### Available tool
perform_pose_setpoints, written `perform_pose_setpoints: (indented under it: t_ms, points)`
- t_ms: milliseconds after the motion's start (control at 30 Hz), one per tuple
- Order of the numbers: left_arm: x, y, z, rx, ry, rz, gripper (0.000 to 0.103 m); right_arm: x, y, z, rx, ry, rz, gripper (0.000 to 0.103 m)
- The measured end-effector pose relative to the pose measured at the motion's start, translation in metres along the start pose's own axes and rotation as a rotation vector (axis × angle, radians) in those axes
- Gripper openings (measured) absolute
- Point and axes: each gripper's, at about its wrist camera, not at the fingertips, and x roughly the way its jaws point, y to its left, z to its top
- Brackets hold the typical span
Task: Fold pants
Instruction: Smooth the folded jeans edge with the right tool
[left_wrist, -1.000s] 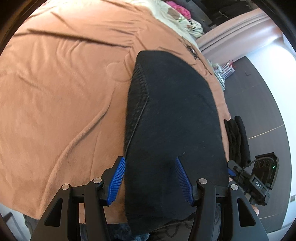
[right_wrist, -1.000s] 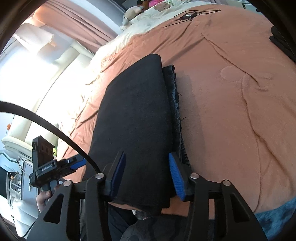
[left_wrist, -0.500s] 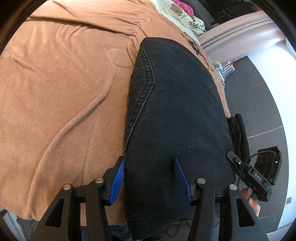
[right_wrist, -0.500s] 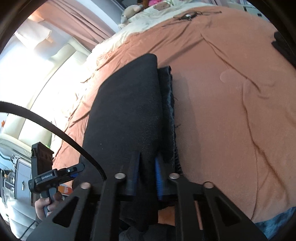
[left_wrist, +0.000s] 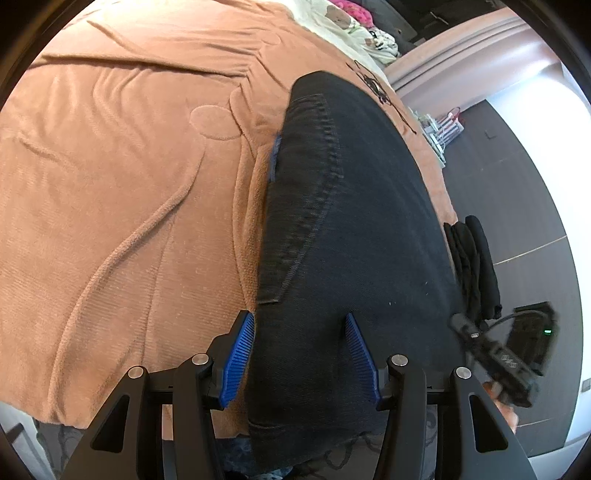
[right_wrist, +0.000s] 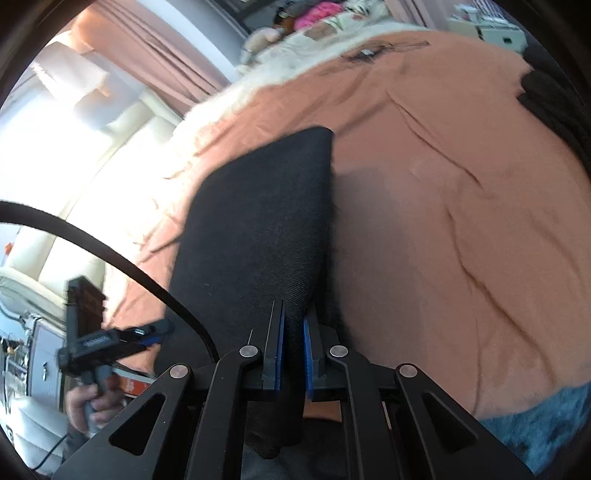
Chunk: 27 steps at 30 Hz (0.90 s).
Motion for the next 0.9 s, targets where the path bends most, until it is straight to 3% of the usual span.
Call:
perform_pose_setpoints:
  t_ms: [133, 233, 300, 333, 633, 700, 900]
  points:
    - [0.004, 0.003, 0.003, -0.006, 0.006, 0.006, 0.054, 0.010, -0.017, 0.003, 0.066, 0.052, 0.069, 0.008]
    - [0.000, 0.004, 0.009, -0.003, -0.008, 0.001, 0.054, -0.002, -0.013, 0.010, 0.027, 0.023, 0.060, 0.021]
    - [0.000, 0.007, 0.014, -0.010, -0.011, -0.010, 0.054, -0.007, -0.010, 0.014, 0.000, 0.007, 0.052, 0.045]
    - [0.000, 0.008, 0.015, -0.012, -0.012, -0.015, 0.054, -0.008, -0.011, 0.016, -0.007, -0.001, 0.066, 0.048]
    - [0.005, 0.016, 0.031, -0.040, -0.033, -0.046, 0.055, 0.024, -0.029, 0.026, -0.002, 0.107, 0.175, 0.052]
    - [0.009, 0.017, 0.035, -0.050, -0.031, -0.061, 0.055, 0.031, -0.033, 0.028, 0.000, 0.129, 0.191, 0.062]
    - [0.019, 0.018, 0.043, -0.065, -0.028, -0.089, 0.055, 0.047, -0.040, 0.033, 0.017, 0.172, 0.228, 0.070]
